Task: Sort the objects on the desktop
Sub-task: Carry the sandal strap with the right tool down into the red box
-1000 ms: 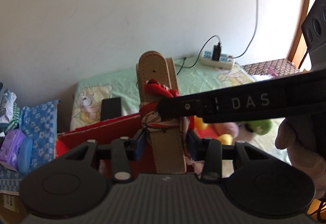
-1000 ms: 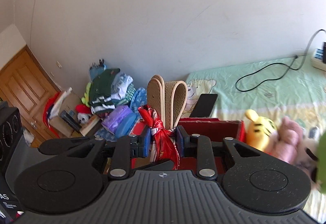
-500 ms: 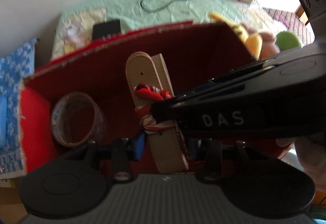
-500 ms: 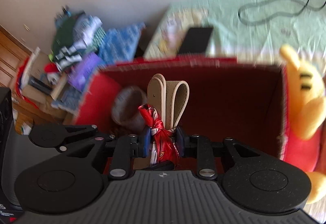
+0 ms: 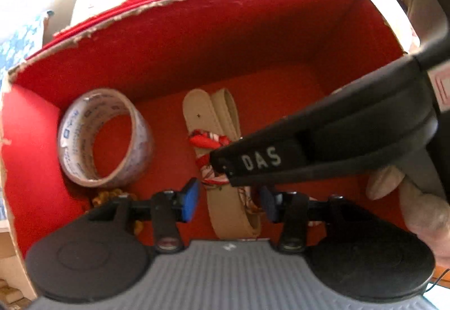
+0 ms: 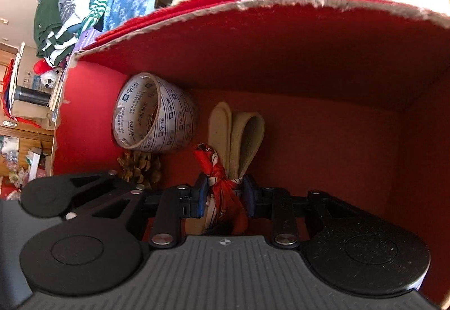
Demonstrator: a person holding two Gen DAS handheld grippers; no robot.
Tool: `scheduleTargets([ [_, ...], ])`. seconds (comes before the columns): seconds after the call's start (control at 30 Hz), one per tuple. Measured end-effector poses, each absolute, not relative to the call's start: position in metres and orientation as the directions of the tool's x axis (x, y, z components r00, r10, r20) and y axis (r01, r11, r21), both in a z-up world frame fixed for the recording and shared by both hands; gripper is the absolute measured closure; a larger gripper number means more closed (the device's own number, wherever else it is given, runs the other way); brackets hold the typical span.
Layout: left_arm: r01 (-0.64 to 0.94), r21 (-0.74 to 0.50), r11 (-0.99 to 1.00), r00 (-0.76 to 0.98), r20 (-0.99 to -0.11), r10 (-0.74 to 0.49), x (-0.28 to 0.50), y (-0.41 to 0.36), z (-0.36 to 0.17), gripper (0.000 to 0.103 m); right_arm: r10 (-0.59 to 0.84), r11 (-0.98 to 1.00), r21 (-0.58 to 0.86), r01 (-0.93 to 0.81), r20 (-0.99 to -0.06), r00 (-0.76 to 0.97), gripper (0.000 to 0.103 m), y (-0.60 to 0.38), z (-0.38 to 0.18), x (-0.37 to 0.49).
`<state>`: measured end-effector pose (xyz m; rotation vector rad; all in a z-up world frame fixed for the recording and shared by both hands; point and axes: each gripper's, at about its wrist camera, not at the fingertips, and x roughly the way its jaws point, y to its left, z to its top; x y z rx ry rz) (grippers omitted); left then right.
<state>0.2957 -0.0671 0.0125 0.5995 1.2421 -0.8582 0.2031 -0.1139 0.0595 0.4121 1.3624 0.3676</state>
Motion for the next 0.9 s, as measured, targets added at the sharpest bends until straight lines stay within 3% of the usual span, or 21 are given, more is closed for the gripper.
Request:
scheduleTargets([
  [0.3,0.792,-0.083,0.605,0.131,-0.944,-0.302,0.296,-0.032,0.036,0.055,0.528,0.847,0.531,-0.031,-0.834,0.156,0.073,-0.105,0.058,0.206],
  [0.47,0.802,-0.164,0.574,0.09,-0.917,-0.388,0.289,-0.019,0.047,0.055,0.532,0.845,0.533,-0.04,-0.832,0.156,0.069,-0.089,0.057,0.212],
  [0.5,0.804,-0.167,0.571,0.085,-0.918,-0.388,0.288,-0.02,0.046,0.064,0.535,0.843,0.537,-0.036,-0.83,0.158,0.069,-0.087,0.057,0.213],
  [0.53,0.804,-0.166,0.57,0.084,-0.919,-0.386,0.288,-0.02,0.044,0.065,0.535,0.843,0.537,-0.032,-0.83,0.158,0.069,-0.085,0.057,0.214],
  [0.9,0.767,-0.174,0.617,0.052,-0.943,-0.329,0.306,-0.021,0.02,0.065,0.639,0.763,0.646,0.008,-0.756,0.142,0.064,-0.086,0.047,0.218],
])
